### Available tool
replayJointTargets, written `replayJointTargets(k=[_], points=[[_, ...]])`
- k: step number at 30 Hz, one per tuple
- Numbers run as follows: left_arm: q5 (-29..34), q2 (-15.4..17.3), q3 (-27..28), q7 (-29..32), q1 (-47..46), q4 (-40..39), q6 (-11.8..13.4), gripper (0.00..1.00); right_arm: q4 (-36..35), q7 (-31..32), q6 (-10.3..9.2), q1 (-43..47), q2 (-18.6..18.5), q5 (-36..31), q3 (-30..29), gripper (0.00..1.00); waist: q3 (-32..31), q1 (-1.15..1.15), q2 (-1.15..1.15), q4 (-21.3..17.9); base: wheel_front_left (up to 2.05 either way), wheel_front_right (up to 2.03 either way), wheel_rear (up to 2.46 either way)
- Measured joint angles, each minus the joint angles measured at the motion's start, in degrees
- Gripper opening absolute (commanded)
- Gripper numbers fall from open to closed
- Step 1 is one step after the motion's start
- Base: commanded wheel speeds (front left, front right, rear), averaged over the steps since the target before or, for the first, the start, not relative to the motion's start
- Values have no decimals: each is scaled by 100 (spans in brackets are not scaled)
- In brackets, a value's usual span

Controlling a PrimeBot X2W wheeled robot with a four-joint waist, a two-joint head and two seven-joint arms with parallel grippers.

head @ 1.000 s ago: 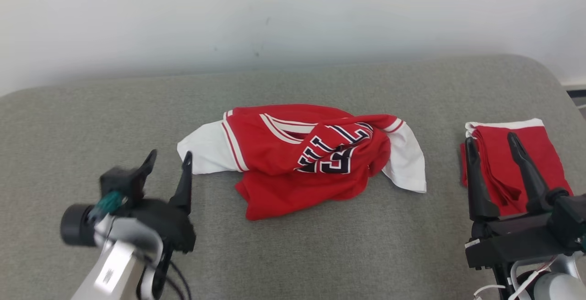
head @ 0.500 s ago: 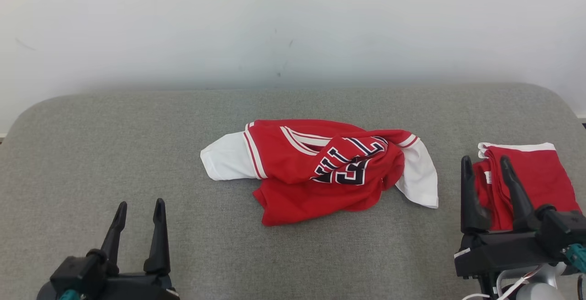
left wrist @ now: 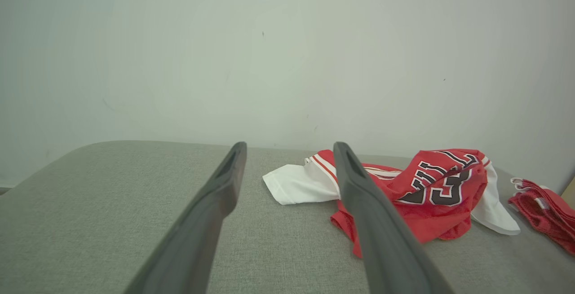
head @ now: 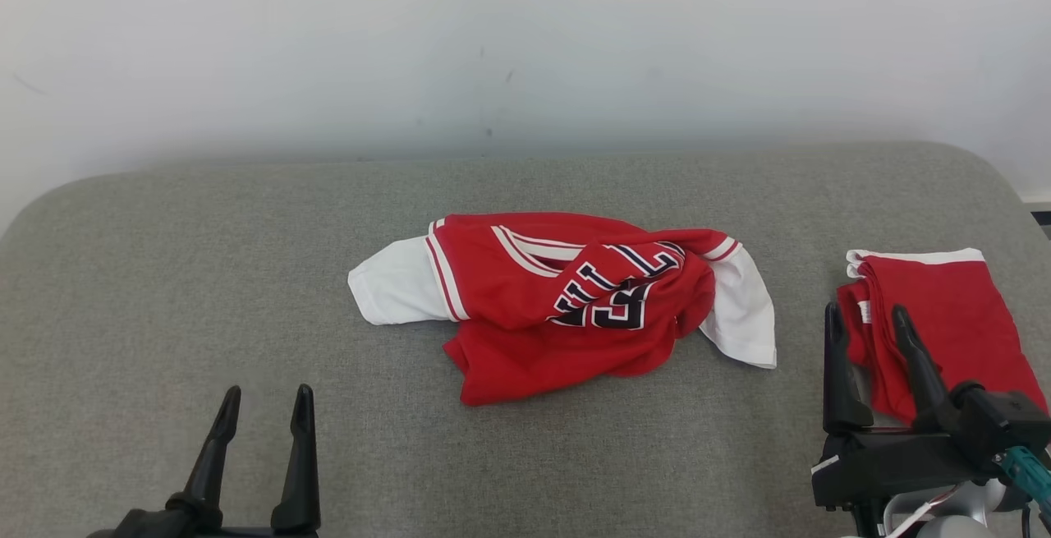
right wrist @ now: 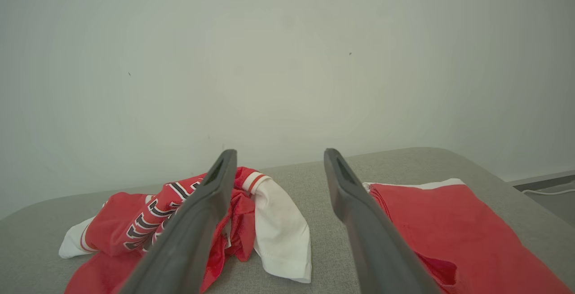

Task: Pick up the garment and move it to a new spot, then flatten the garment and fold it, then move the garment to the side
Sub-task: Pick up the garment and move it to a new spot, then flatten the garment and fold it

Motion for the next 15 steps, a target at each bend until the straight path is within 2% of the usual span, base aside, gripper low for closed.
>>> replayJointTargets(k=[15], points=[[141,-99,170,-1,57,-343,0,100,132,-126,56,-45,-2,0,4,100,131,0,0,-76,0,0,0]])
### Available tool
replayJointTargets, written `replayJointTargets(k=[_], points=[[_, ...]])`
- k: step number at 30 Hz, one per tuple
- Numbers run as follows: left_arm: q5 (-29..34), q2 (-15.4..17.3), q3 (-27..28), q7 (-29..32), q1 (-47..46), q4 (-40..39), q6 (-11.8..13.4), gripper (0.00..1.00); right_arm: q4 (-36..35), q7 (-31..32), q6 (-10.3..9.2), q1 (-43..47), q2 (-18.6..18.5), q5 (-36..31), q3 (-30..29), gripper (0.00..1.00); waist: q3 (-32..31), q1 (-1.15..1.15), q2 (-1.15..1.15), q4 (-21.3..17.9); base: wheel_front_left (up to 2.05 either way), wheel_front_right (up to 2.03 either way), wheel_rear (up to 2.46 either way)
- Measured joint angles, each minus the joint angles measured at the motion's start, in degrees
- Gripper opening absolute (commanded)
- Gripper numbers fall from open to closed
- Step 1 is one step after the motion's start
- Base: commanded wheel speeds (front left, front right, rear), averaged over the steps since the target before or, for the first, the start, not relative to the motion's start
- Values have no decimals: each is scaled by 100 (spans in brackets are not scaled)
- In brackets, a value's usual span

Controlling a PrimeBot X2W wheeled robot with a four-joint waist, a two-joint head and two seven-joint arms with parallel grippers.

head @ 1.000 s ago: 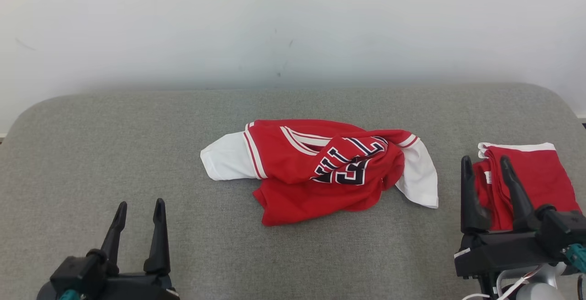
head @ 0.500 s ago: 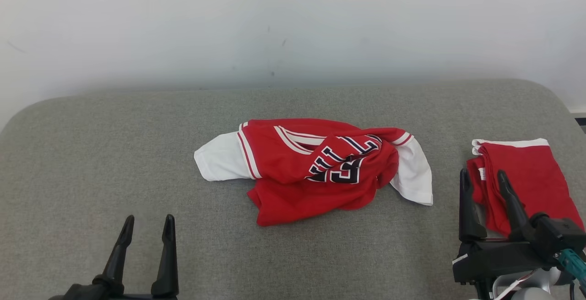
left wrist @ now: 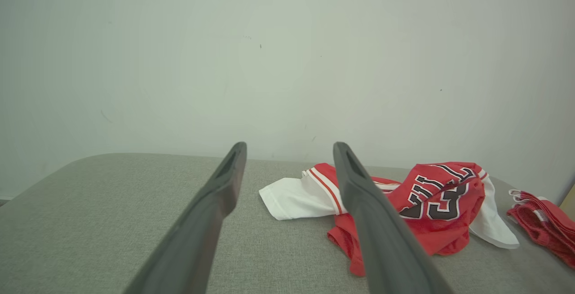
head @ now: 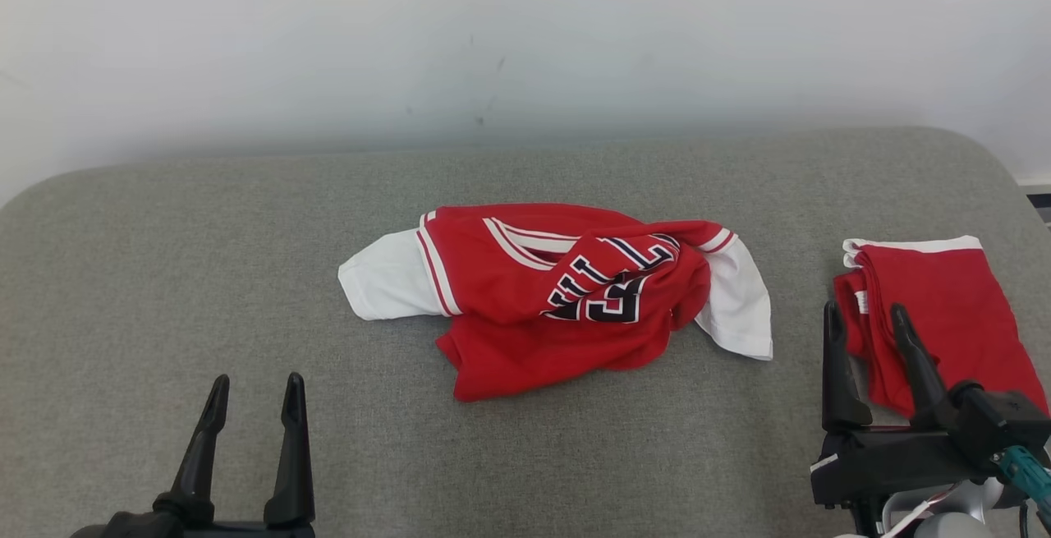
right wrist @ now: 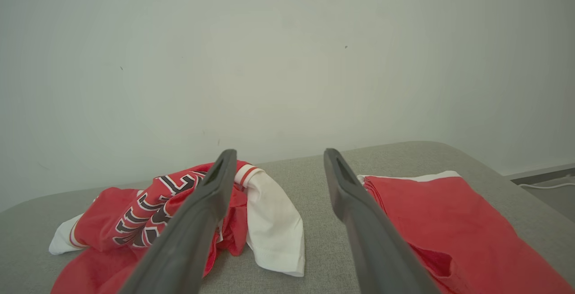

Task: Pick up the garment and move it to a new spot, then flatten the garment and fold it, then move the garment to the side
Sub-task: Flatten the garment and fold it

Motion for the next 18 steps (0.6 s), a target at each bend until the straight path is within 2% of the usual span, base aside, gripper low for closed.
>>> replayJointTargets(k=[7,11,18], points=[[31,-21,13,0,-2,-4,0,100,42,-49,49,-93,-3,0,16,100,50,0,0,-13,0,0,0],[43,97,9,32,-41,27,-15,100,46,-74,81,-120,-3,-1,65,100,82,0,0,-44,0,0,0],[212,367,-193,347,-737,364,-394,100,65,-92,102,-228,-16,-9,97,100,160,0,0,-190,0,0,0]])
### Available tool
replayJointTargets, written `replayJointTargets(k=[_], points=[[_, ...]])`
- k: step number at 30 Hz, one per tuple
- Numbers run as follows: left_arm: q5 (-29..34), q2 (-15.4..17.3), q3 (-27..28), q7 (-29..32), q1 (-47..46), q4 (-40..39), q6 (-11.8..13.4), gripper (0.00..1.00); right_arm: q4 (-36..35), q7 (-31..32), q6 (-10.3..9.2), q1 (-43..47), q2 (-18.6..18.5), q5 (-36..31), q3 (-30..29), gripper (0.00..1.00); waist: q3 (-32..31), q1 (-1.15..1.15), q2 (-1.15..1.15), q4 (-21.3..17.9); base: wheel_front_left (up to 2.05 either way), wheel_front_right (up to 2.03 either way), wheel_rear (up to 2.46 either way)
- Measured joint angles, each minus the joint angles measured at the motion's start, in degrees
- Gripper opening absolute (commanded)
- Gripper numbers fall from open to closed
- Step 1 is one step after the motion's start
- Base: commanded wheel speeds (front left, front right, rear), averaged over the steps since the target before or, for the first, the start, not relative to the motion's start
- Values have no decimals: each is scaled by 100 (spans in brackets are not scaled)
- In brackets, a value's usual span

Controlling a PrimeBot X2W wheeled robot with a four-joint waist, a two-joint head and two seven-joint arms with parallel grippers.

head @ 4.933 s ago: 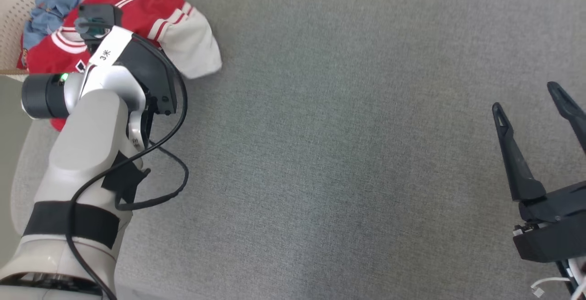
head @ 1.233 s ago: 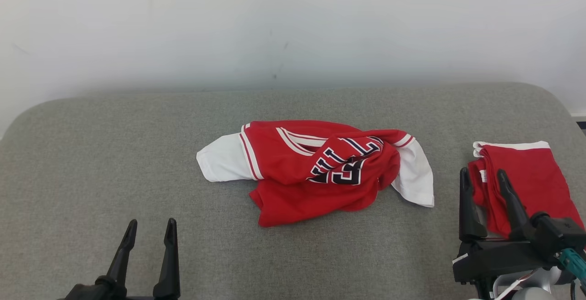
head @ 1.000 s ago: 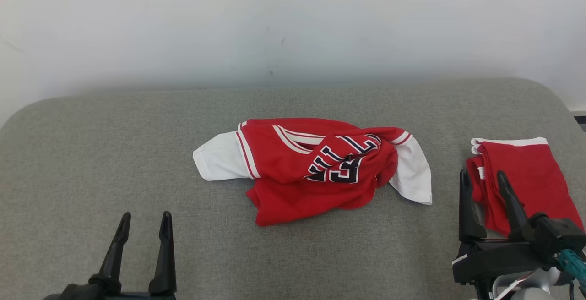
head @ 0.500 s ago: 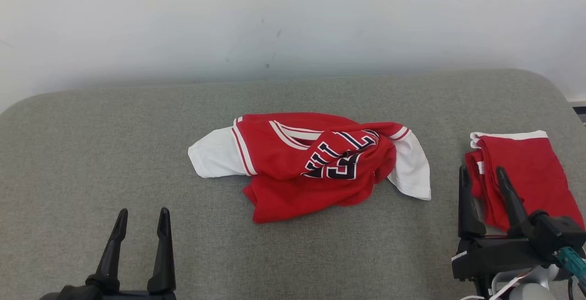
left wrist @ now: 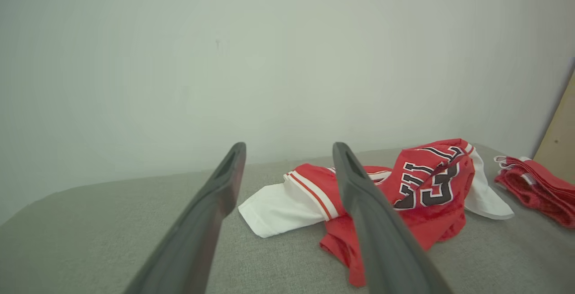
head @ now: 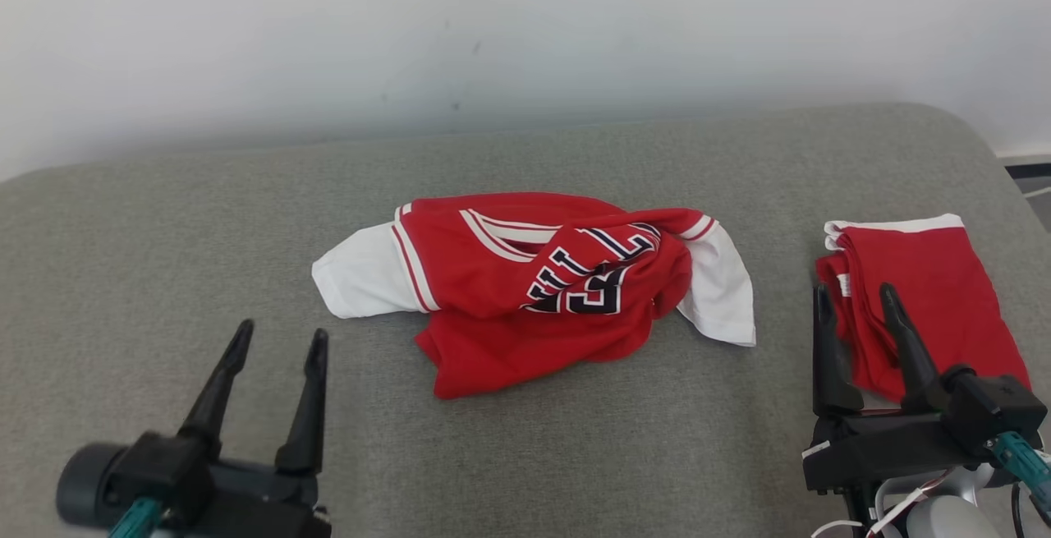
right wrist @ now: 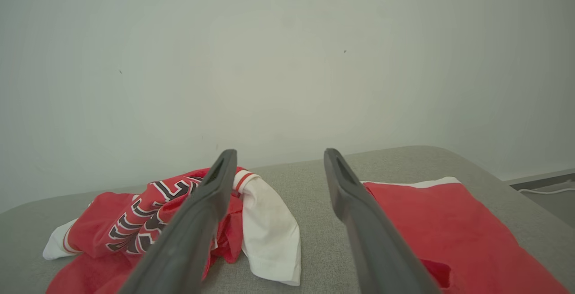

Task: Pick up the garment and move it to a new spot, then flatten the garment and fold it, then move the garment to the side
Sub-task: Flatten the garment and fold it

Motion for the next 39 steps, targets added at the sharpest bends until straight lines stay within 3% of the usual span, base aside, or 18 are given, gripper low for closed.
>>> replayJointTargets(k=[8,19,33,39], points=[[71,146,-241,621,-1075,838,-444,100,3,-8,48,-49,-30,-27,36,100,119,0,0,-247,0,0,0],[66,303,-103,1281,-2164,2035,-633,100,-67,-32,81,-122,-60,-37,60,100,383,0,0,-701,0,0,0],[138,-407,-918,1649,-3426,2836,-931,100,-68,-55,99,-353,-23,-37,126,100,768,1,0,-1364,0,0,0],[160,-489,-1037,1706,-3704,3177,-976,100,-33,-67,99,-357,-14,-36,94,100,878,1,0,-1597,0,0,0]])
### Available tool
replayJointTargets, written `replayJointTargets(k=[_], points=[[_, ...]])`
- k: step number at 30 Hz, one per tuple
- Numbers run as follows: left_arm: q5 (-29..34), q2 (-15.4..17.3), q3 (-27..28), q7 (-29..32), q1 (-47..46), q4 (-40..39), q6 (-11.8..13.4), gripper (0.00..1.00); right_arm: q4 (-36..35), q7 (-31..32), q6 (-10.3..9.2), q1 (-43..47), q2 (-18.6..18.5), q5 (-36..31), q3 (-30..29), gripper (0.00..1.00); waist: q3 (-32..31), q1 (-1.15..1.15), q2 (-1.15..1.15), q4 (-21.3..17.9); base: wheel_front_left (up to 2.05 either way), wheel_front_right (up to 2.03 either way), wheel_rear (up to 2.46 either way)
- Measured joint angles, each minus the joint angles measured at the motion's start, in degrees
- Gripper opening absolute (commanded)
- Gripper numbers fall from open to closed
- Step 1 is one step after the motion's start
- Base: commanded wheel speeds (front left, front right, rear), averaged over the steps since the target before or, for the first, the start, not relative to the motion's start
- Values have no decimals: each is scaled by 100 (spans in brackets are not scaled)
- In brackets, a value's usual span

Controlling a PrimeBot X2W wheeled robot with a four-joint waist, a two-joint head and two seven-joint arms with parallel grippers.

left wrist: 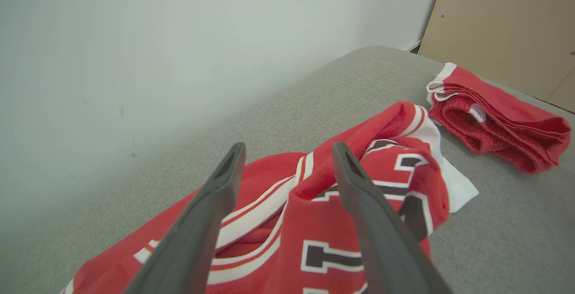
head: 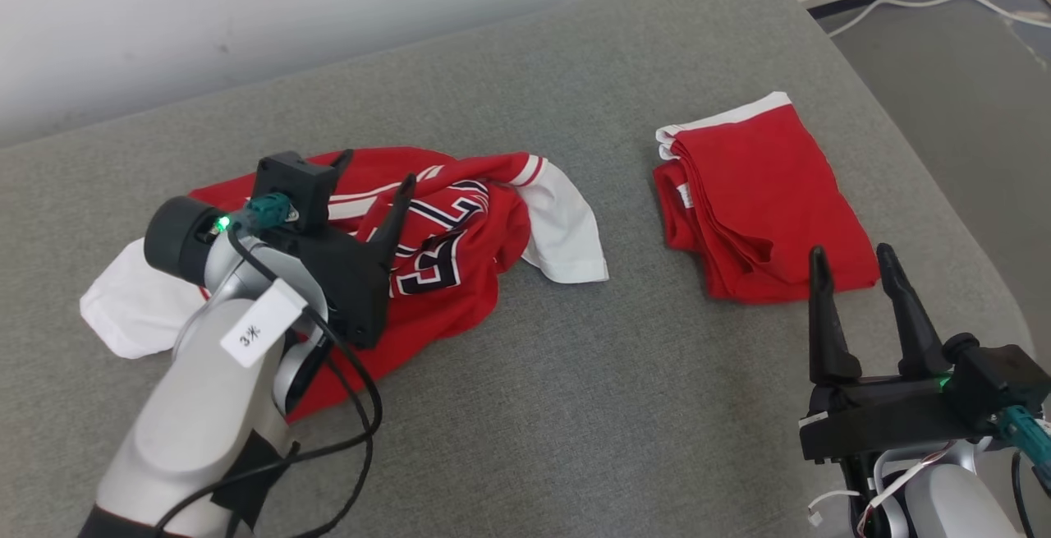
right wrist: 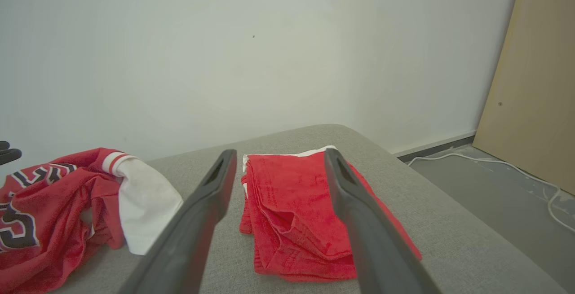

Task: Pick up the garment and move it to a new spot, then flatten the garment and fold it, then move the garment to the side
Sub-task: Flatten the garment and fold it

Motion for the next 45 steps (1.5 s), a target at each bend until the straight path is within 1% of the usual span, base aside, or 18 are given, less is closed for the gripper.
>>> replayJointTargets(k=[4,9,10,14,20,22,23,25,30,39,45], points=[[14,74,35,0,-175,308,0,100,5,-33,-1,4,1,2,-94,100,91,0,0,-96,0,0,0],[12,387,253,-3,-197,552,0,100,-7,-35,-9,32,-12,8,-216,100,134,0,0,-30,0,0,0],[8,534,381,-7,-197,642,10,100,-11,-40,-9,32,-21,8,-237,100,137,-1,0,28,0,0,0],[-51,709,613,14,-179,888,177,100,-29,-41,-9,33,-32,8,-253,100,137,-1,0,165,0,0,0],[-155,964,976,354,21,1340,552,100,-51,-79,-2,22,-30,7,-180,100,133,-1,0,345,0,0,0],[-202,1031,1082,460,56,1447,634,100,-51,-82,-2,22,-29,7,-158,100,131,-1,0,372,0,0,0],[-215,1043,1122,523,57,1489,710,100,-52,-82,-2,22,-31,7,-158,100,128,-1,0,378,0,0,0],[-245,1046,1167,617,56,1546,756,100,-51,-82,-1,22,-34,7,-158,100,125,-1,0,384,0,0,0],[-444,981,1199,806,68,1589,757,100,-48,-82,1,22,-41,2,-154,100,126,-1,0,376,0,0,0],[-522,976,1261,1113,74,1677,768,100,-100,-83,7,25,-55,-12,-132,100,163,-1,0,318,0,0,0],[-601,979,1338,1298,71,1711,784,100,-172,-83,49,19,-103,-53,-94,100,267,-1,0,251,0,0,0]])
